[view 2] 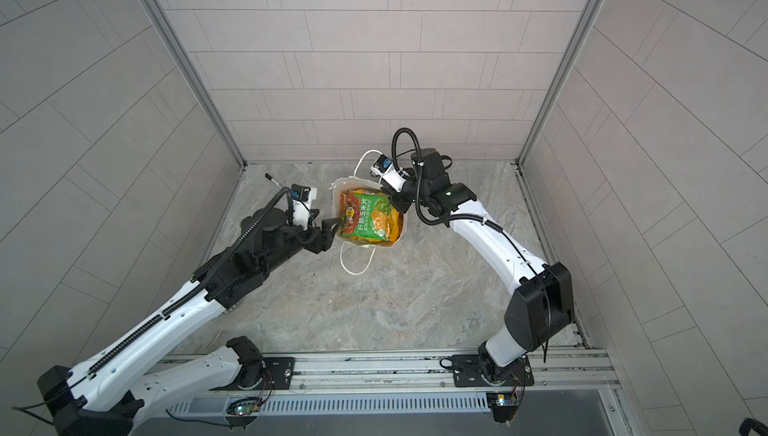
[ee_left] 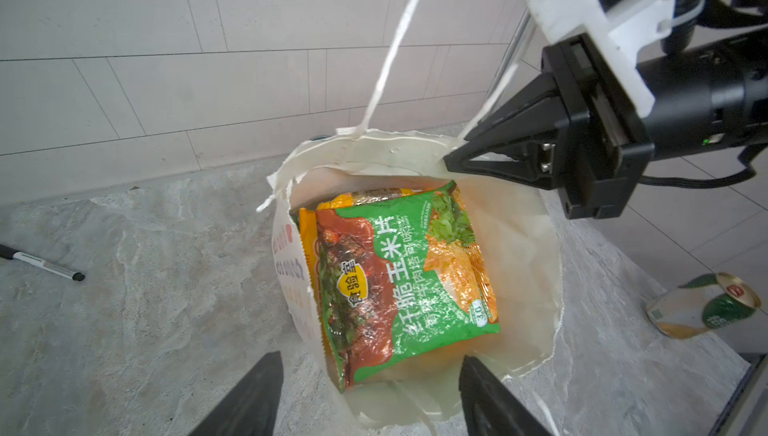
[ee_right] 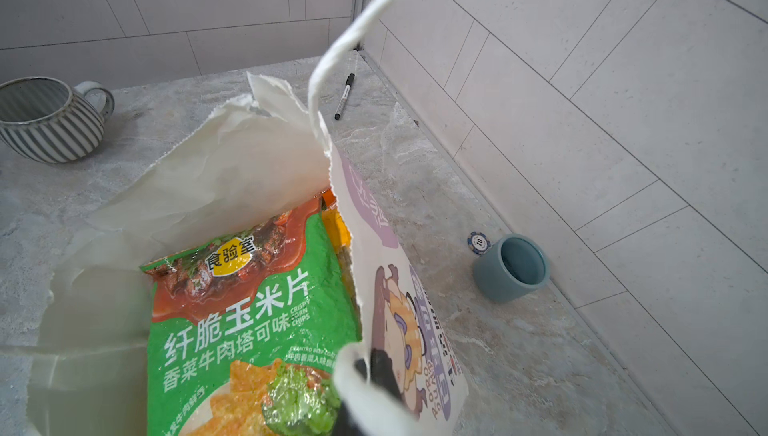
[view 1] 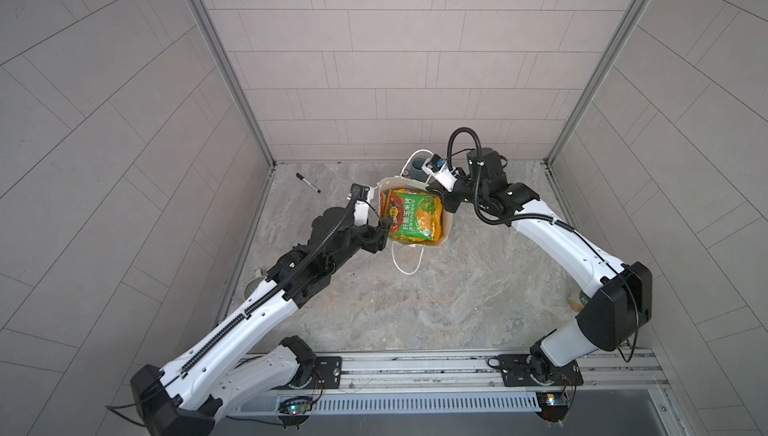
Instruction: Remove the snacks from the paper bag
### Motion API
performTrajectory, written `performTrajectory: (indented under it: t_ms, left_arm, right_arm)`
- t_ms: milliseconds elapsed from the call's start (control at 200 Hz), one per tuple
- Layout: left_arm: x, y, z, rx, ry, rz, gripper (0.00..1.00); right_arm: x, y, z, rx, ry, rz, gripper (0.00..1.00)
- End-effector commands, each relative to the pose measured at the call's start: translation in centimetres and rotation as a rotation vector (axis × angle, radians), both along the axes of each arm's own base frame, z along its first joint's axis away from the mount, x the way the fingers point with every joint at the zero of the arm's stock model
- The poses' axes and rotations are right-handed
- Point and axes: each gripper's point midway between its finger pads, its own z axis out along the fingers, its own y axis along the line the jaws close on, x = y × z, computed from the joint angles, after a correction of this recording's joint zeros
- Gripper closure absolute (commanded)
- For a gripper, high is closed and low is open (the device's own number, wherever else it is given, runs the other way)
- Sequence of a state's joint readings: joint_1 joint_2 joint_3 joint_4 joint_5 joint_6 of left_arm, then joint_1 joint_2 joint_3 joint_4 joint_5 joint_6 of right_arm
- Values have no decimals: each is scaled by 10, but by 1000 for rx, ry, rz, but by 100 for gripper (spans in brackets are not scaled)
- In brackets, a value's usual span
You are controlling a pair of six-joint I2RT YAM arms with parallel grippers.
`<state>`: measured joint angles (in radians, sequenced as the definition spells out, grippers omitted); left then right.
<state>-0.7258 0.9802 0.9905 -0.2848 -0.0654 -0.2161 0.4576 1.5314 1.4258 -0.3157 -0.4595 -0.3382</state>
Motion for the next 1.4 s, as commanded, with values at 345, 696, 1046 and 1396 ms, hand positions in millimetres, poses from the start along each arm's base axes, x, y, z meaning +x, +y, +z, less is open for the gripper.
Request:
performTrajectory:
  t_ms: [345, 696, 1046, 1396]
  left_arm:
    - [-13, -100, -25, 109, 99, -157, 34]
    - [-3, -118, -69, 181, 157, -120, 39]
    - [14, -107, -70, 216, 120, -49, 49]
    - [15, -127, -80, 250, 154, -96, 45]
  right_arm:
    - [-14, 11, 41, 154, -68, -45, 100]
    - [-15, 11, 37, 165, -66, -46, 100]
    - [-16, 11, 36, 164, -68, -46, 100]
    - [-15, 10, 36, 163, -70, -51, 100]
